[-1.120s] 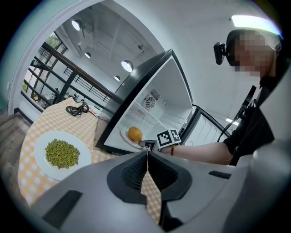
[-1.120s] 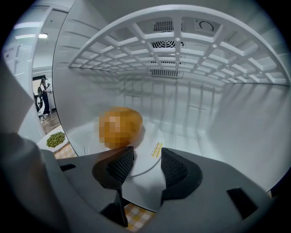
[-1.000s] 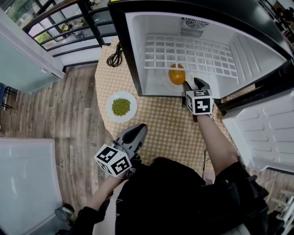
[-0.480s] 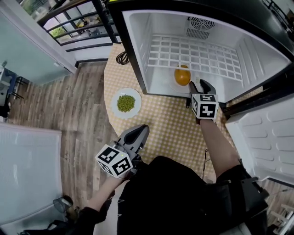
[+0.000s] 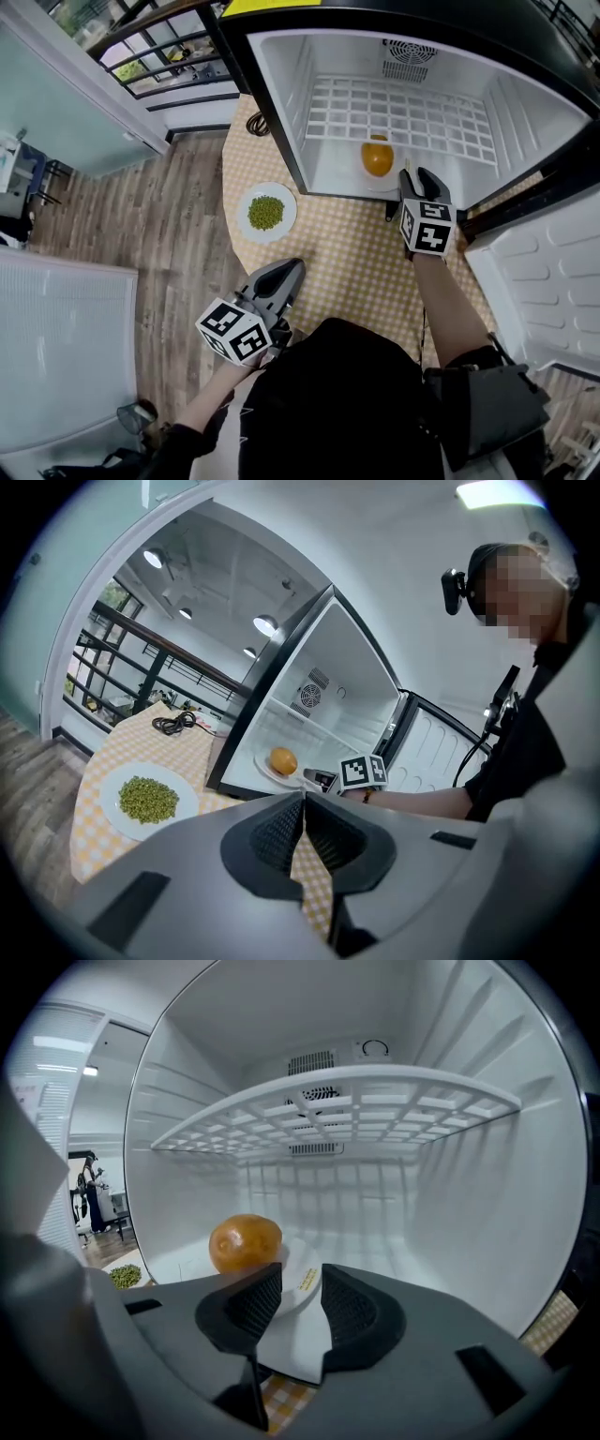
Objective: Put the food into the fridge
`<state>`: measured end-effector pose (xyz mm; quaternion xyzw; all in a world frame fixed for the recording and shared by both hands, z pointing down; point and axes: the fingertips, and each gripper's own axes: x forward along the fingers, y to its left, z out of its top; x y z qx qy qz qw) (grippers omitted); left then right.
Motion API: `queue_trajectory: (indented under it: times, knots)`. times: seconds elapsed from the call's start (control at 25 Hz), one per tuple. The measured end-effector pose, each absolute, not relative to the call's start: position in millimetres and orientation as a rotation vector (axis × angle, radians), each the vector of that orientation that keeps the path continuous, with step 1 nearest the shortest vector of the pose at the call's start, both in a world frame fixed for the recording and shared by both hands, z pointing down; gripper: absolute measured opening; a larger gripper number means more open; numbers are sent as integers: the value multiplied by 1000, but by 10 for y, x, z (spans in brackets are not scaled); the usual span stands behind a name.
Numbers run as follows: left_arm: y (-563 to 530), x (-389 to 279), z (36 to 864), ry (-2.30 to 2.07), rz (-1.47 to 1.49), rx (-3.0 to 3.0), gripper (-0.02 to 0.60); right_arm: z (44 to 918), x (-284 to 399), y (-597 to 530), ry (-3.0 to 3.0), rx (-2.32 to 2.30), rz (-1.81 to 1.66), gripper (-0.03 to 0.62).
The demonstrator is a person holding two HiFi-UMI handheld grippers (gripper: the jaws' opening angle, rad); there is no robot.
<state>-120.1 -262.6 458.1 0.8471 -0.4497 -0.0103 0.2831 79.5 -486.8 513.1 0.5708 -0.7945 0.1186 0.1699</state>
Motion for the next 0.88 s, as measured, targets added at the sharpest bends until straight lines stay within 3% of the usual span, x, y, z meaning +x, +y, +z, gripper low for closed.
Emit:
queue_trajectory:
  times: [0.12, 0.88]
  knots:
    - [-2588, -1236, 4537, -1191, -31, 2287, 18, 5040, 799, -4756, -2271, 1649, 337, 72]
    - [-1612, -1598, 4069, -969, -111, 2507, 18, 4363, 513, -3079, -2289, 1827, 364, 37]
